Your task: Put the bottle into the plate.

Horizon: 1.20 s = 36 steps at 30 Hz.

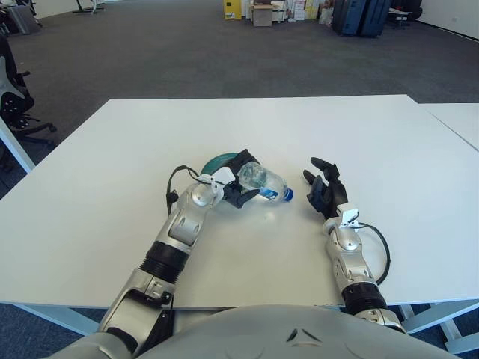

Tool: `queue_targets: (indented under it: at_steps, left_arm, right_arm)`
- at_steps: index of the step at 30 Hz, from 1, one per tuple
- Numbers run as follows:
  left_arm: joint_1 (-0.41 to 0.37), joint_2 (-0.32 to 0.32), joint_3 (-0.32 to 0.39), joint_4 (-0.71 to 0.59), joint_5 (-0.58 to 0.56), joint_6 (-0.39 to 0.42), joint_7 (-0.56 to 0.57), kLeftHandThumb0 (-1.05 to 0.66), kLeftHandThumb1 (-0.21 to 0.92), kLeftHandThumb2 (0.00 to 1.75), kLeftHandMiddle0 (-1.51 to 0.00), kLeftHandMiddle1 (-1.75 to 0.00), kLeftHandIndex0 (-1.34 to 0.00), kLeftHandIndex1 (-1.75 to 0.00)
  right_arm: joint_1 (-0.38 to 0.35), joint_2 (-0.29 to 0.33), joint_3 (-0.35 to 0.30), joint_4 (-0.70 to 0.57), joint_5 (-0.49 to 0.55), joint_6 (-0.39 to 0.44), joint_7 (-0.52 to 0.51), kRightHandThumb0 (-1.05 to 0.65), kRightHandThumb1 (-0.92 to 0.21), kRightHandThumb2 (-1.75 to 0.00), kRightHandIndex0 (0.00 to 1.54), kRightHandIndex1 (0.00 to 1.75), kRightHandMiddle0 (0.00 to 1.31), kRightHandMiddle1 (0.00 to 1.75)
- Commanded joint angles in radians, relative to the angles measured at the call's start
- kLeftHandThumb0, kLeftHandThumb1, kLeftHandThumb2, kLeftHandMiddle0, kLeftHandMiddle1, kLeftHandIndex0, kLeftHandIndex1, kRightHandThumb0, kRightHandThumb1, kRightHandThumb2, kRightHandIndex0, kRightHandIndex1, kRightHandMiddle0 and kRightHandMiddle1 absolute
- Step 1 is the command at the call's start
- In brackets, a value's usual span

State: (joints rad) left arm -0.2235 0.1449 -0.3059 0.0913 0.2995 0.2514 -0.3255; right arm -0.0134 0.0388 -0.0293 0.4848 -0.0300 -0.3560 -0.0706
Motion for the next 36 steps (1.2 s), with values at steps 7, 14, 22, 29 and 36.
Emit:
queue_targets:
  at_steps: [7, 14, 22, 29, 36]
  left_arm:
    - [-0.017, 0.034, -0.015, -0.041, -0.005, -0.041, -0.026, -0.47, 0.33, 1.3, -1.17, -1.75, -0.6, -1.75]
    - [0.04, 0.129, -0.098, -0.158, 0.096, -0.229, -0.003, -0.47, 0.32, 1.3, -1.17, -1.75, -0.61, -1.75]
    - [0.072, 0.224, -0.136, -0.257, 0.26, -0.403, 0.041, -0.47, 0.32, 1.3, -1.17, -1.75, -0.61, -1.75]
    - [0.092, 0.246, -0.133, -0.325, 0.312, -0.453, 0.031, -0.47, 0.34, 1.28, -1.15, -1.75, -0.59, -1.75]
    - [0.108, 0.258, -0.134, -0.382, 0.376, -0.45, 0.011, -0.46, 0.38, 1.24, -1.14, -1.75, -0.57, -1.75]
  right_arm:
    - [0.042, 0.005, 0.001, 0.062, -0.003, 0.055, -0.007, -0.92, -0.92, -0.96, 0.55, 0.02, 0.0, 0.87]
    - [0.037, 0.005, -0.001, 0.069, 0.001, 0.059, -0.007, -0.93, -0.92, -0.96, 0.54, 0.02, 0.0, 0.86]
    - [0.034, 0.005, -0.002, 0.073, 0.004, 0.067, -0.006, -0.92, -0.92, -0.96, 0.53, 0.01, 0.0, 0.83]
    - [0.028, 0.006, -0.004, 0.08, 0.007, 0.069, -0.004, -0.91, -0.92, -0.97, 0.52, 0.01, 0.0, 0.82]
    - [0.024, 0.004, -0.006, 0.082, 0.009, 0.077, 0.0, -0.91, -0.92, -0.97, 0.53, 0.01, 0.0, 0.82]
